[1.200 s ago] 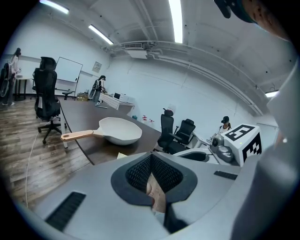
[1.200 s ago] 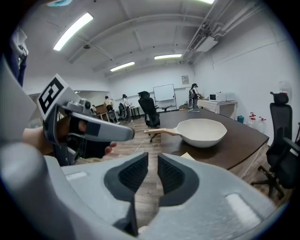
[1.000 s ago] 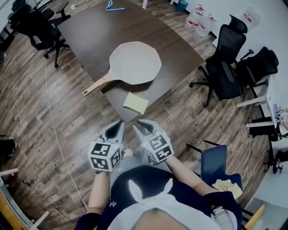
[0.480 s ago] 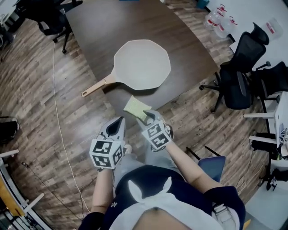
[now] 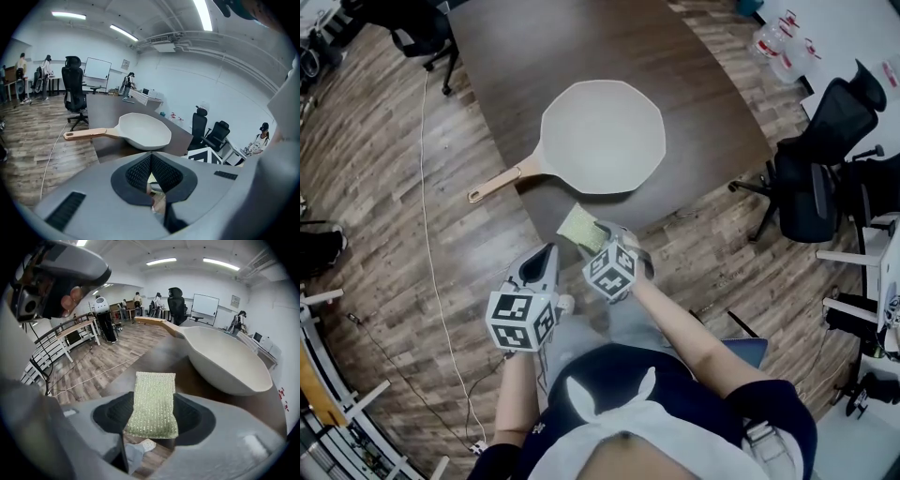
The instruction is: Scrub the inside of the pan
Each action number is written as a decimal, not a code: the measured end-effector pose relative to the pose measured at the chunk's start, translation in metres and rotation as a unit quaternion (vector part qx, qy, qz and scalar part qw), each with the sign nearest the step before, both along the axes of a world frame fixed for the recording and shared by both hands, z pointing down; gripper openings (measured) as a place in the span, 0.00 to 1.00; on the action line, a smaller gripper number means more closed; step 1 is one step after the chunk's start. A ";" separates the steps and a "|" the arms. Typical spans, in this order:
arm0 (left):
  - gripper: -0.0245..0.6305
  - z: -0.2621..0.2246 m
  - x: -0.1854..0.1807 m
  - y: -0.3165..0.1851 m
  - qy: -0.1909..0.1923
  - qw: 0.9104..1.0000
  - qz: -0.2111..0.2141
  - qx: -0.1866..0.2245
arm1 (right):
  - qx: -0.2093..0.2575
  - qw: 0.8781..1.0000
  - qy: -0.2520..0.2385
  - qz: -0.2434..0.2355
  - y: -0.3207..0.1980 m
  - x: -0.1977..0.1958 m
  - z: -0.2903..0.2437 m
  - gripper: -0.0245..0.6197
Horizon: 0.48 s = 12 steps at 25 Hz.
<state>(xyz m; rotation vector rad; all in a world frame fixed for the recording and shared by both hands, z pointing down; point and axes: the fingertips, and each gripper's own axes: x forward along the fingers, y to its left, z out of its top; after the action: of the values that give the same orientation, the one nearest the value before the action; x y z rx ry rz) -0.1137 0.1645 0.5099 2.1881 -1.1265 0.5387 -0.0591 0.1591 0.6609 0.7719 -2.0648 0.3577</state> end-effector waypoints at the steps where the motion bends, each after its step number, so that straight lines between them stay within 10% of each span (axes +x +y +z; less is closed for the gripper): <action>1: 0.04 0.001 0.003 -0.003 -0.001 1.000 -0.005 0.000 | -0.009 1.000 0.006 -0.004 -0.001 0.002 0.007 0.44; 12: 0.04 0.023 0.036 -0.031 -0.018 0.998 -0.063 -0.016 | -0.072 0.996 0.003 -0.056 -0.003 0.019 0.025 0.34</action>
<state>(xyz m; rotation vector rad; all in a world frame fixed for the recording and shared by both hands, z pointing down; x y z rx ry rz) -0.0774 0.1331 0.5333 2.0710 -1.2558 0.5403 -0.0403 0.1558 0.6855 0.5673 -2.0413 0.4343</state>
